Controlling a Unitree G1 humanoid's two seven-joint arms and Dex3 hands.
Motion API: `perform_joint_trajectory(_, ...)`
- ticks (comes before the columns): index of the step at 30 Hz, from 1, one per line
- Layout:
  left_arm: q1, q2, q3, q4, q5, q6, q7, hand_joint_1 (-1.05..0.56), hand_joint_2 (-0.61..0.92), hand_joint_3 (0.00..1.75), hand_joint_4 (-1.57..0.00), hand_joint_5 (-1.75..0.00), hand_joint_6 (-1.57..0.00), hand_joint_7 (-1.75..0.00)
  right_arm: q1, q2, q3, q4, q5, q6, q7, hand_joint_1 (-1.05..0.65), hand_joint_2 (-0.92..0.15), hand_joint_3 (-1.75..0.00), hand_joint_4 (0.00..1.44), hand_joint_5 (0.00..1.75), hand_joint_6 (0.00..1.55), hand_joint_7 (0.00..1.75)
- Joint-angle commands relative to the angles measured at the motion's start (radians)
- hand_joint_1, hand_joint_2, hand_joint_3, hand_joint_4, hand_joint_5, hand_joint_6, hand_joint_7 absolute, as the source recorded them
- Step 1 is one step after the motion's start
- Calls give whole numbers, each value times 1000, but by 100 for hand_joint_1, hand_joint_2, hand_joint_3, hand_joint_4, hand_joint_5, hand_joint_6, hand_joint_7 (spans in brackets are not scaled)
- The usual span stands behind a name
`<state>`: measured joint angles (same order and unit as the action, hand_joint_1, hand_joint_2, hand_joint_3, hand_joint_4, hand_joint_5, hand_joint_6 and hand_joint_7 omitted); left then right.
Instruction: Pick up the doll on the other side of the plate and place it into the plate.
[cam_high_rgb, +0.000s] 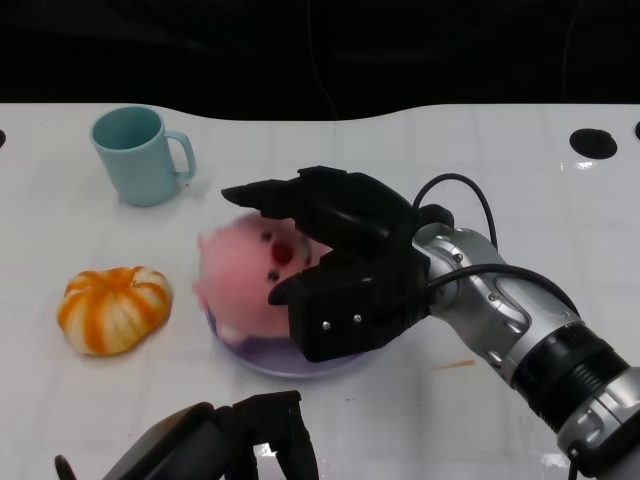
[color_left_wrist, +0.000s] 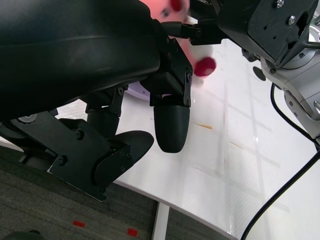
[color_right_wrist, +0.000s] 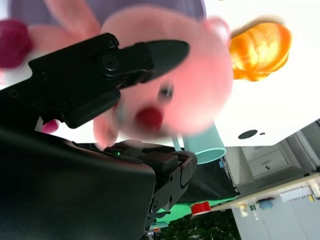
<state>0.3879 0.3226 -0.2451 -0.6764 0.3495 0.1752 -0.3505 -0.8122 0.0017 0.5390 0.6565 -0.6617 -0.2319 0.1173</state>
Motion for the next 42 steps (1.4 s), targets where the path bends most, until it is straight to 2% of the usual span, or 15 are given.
perform_joint_trajectory(1,-7,5,6,8,-6,9,2,-12,54,113,-62,-175,-55,-151,-6,-29,4,-55,-8,25,35,-94,-92,-29,0,27,6,0)
perform_joint_trajectory(13,-9,10,19,19,-16,2,-1,-15,54,114,-63,-175,-54,-154,60,-136,-33,-258,29,51,155,-98,-92,-33,0,20,2,0)
perform_joint_trajectory(17,-13,14,18,9,-17,14,-8,-15,54,114,-62,-175,-53,-153,126,-216,-78,-387,80,25,205,-96,-92,-34,0,19,2,1)
perform_joint_trajectory(22,-17,17,18,13,-22,15,-6,-14,54,114,-60,-175,-53,-153,202,-279,-120,-482,131,14,248,-93,-92,-32,2,24,5,3)
perform_joint_trajectory(28,-21,23,26,18,-38,8,-4,-15,54,114,-61,-175,-54,-153,335,-330,-193,-580,205,-5,239,-83,-92,-27,2,58,18,8)
perform_joint_trajectory(34,-18,29,36,21,-51,8,-6,-15,56,111,-59,-175,-53,-153,454,-347,-261,-625,255,-27,205,-74,-92,-30,21,73,36,16)
perform_joint_trajectory(37,-20,34,43,26,-58,7,-9,-15,56,111,-59,-175,-52,-153,521,-350,-301,-657,296,-29,198,-63,-92,-27,30,94,48,24)
perform_joint_trajectory(39,-22,37,47,31,-63,3,-9,-14,56,111,-58,-175,-52,-152,553,-352,-323,-663,331,-48,198,-40,-91,-14,42,103,65,39)
perform_joint_trajectory(42,-29,42,49,41,-70,-3,-9,-14,56,111,-58,-175,-53,-152,603,-351,-360,-677,406,-68,209,-16,-89,-9,66,122,86,54)
